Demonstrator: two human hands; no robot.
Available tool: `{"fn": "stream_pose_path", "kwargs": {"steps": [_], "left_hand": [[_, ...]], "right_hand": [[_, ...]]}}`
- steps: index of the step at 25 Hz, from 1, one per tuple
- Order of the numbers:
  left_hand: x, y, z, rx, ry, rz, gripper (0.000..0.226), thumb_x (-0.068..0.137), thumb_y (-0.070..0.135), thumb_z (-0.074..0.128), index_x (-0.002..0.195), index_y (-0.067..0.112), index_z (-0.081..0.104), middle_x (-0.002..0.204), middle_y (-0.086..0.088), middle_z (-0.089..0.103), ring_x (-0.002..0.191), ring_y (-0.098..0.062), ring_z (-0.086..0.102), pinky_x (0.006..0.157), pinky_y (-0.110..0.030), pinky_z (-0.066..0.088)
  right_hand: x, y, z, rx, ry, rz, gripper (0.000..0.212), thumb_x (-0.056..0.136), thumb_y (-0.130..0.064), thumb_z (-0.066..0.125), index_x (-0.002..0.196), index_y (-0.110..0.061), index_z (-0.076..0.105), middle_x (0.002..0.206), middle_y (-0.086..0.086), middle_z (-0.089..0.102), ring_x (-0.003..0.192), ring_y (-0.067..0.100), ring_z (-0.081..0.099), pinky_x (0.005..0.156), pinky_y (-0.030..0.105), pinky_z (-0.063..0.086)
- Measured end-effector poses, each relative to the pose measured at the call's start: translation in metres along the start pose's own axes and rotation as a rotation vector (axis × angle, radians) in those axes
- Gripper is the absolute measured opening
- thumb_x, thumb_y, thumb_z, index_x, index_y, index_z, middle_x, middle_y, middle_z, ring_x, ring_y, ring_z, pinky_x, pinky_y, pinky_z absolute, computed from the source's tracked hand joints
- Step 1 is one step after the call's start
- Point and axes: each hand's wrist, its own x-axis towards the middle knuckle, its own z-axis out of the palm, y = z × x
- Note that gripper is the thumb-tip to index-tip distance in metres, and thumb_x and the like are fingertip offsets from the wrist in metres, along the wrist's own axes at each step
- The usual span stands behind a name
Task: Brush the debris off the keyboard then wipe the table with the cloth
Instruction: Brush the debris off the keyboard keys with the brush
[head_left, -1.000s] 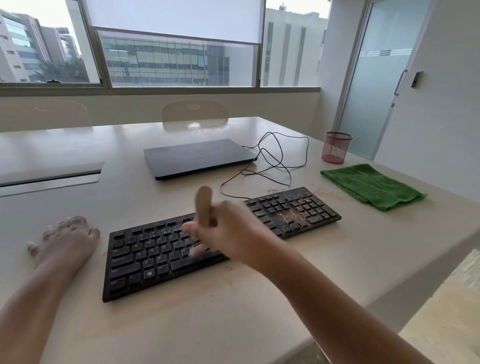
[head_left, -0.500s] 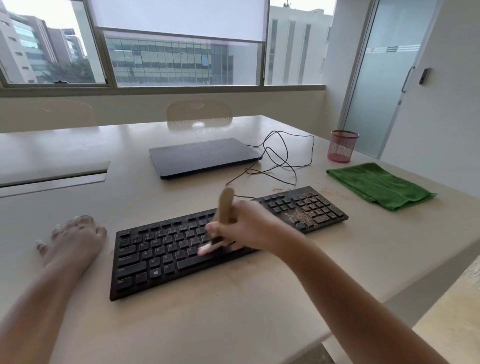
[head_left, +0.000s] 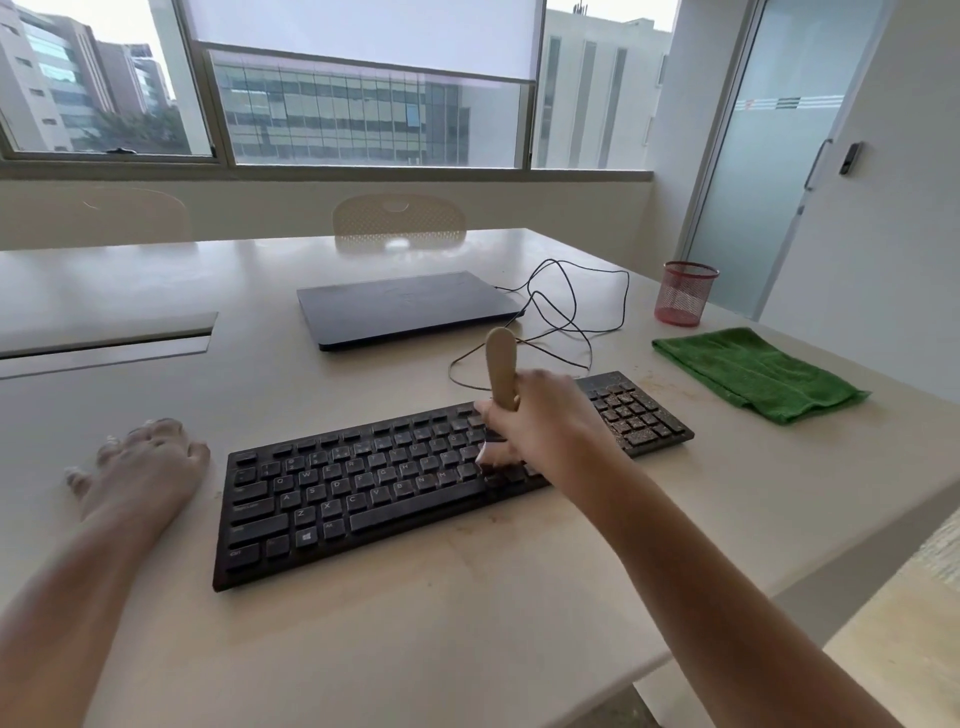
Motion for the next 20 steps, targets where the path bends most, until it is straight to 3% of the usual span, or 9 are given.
{"fn": "stream_pose_path", "kwargs": {"steps": [2,4,6,10,14,18,20], "left_hand": [[0.002,-0.004,0.001,-0.007,-0.01,0.001,0.053,0.087,0.047,0.023,0.124,0.015,0.042,0.14,-0.015,0.042,0.131,-0.036,0.037,0.106,-0.057,0.029],[0.006,-0.01,0.003,0.037,-0.016,0.028,0.067,0.078,0.054,0.008,0.122,0.018,0.045,0.139,-0.011,0.041,0.131,-0.035,0.037,0.104,-0.057,0.03],[0.003,-0.006,-0.001,0.031,-0.028,0.005,0.065,0.079,0.054,0.011,0.122,0.019,0.044,0.141,-0.01,0.041,0.131,-0.033,0.037,0.105,-0.057,0.029],[-0.009,0.006,-0.009,0.003,-0.022,0.007,0.043,0.089,0.043,0.028,0.119,0.016,0.043,0.141,-0.014,0.042,0.131,-0.035,0.037,0.106,-0.055,0.029],[-0.009,0.002,-0.009,-0.013,-0.033,0.023,0.044,0.086,0.045,0.024,0.114,0.018,0.043,0.14,-0.014,0.042,0.13,-0.035,0.037,0.106,-0.056,0.029],[-0.012,0.002,-0.009,-0.018,-0.033,0.015,0.049,0.081,0.049,0.018,0.107,0.018,0.044,0.135,-0.016,0.046,0.127,-0.035,0.041,0.105,-0.057,0.03],[-0.012,0.002,-0.007,-0.025,-0.026,0.019,0.045,0.081,0.048,0.019,0.105,0.019,0.043,0.134,-0.016,0.047,0.126,-0.036,0.041,0.104,-0.057,0.03]], "right_hand": [[-0.011,-0.015,0.01,0.239,-0.127,-0.08,0.023,0.091,-0.032,0.059,0.095,-0.01,0.061,0.079,0.0,0.068,0.065,0.008,0.07,0.062,0.025,0.056],[-0.032,-0.025,0.029,0.334,-0.209,-0.197,0.021,0.09,-0.031,0.06,0.088,-0.01,0.063,0.078,-0.001,0.068,0.066,0.009,0.069,0.064,0.028,0.055],[-0.027,-0.008,0.023,0.106,-0.072,-0.193,0.019,0.09,-0.028,0.058,0.082,-0.012,0.062,0.078,0.003,0.067,0.07,0.015,0.066,0.068,0.03,0.054],[0.005,0.036,-0.019,-0.135,0.15,0.12,0.019,0.092,-0.026,0.053,0.085,-0.011,0.062,0.075,0.004,0.069,0.07,0.016,0.068,0.06,0.025,0.05],[-0.01,0.034,-0.006,0.316,-0.043,-0.042,0.017,0.089,-0.029,0.062,0.088,-0.012,0.065,0.07,-0.001,0.07,0.065,0.008,0.07,0.063,0.026,0.058],[0.008,0.049,-0.034,-0.134,0.014,0.077,0.025,0.091,-0.028,0.057,0.089,-0.005,0.064,0.075,0.004,0.069,0.069,0.013,0.068,0.063,0.021,0.053],[0.023,0.043,-0.043,-0.134,0.037,0.048,0.025,0.092,-0.03,0.057,0.088,-0.005,0.062,0.071,-0.002,0.066,0.053,-0.007,0.061,0.049,0.007,0.042]]}}
